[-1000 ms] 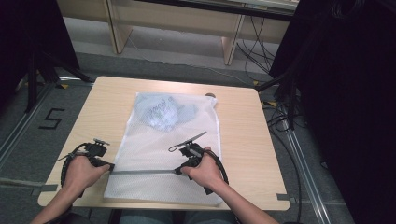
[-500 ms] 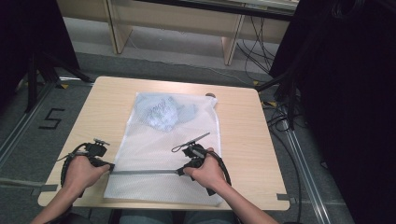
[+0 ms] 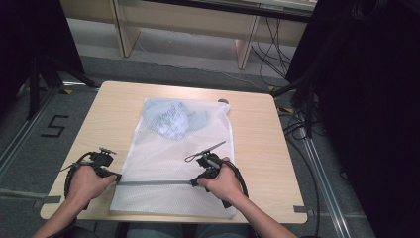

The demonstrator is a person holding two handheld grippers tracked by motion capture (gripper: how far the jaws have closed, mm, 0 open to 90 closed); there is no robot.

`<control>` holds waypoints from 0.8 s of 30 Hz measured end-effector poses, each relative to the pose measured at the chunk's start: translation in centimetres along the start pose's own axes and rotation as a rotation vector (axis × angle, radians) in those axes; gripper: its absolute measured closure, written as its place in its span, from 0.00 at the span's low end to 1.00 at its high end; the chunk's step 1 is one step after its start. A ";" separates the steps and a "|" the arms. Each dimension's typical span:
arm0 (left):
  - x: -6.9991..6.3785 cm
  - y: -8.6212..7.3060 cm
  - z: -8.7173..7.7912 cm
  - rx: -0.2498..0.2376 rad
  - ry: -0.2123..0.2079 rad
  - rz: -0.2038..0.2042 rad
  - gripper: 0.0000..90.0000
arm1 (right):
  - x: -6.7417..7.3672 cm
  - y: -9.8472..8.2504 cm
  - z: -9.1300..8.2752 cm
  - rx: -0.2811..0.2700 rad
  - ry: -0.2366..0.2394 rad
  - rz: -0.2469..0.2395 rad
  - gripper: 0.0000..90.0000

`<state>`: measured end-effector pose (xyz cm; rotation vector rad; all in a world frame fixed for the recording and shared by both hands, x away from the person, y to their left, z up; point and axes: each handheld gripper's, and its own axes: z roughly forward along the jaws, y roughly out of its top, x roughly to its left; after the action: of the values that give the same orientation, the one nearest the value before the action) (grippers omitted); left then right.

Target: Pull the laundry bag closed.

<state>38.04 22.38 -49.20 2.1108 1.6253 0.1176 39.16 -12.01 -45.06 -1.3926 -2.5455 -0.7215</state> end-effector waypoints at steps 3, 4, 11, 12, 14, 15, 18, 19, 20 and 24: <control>0.0 0.0 0.0 0.001 0.001 0.000 1.00 | -0.2 -0.1 0.0 -0.008 0.002 -0.023 0.97; 0.0 0.0 0.0 0.000 0.001 0.000 1.00 | -0.3 -0.1 -0.1 -0.003 -0.001 -0.020 0.97; 0.0 0.0 0.0 0.001 0.002 0.000 1.00 | -0.7 -0.4 -0.3 -0.015 0.000 -0.016 0.97; 0.0 0.0 0.0 0.001 0.001 0.000 1.00 | -0.7 -0.4 -0.3 -0.016 0.002 -0.016 0.97; 0.0 0.0 0.0 0.000 0.001 -0.001 1.00 | -0.7 -0.5 -0.3 -0.016 -0.004 -0.014 0.97; 0.0 0.0 0.0 0.001 0.001 0.000 1.00 | -0.7 -0.5 -0.4 -0.016 -0.001 -0.012 0.97; 0.0 0.0 0.0 0.000 0.001 -0.001 1.00 | -0.9 -0.5 -0.5 -0.015 -0.002 -0.020 0.97; 0.0 0.0 0.0 0.001 0.001 0.000 1.00 | -0.9 -0.6 -0.5 -0.014 -0.001 -0.011 0.97; 0.0 0.0 0.0 0.001 0.001 -0.001 1.00 | -0.9 -0.6 -0.5 -0.016 0.000 -0.008 0.97; 0.0 0.0 0.0 0.001 0.002 0.000 1.00 | -1.2 -0.7 -0.7 -0.015 -0.007 -0.007 0.97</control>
<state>38.02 22.35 -49.19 2.1114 1.6270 0.1187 39.17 -13.53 -45.11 -1.3942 -2.5565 -0.7395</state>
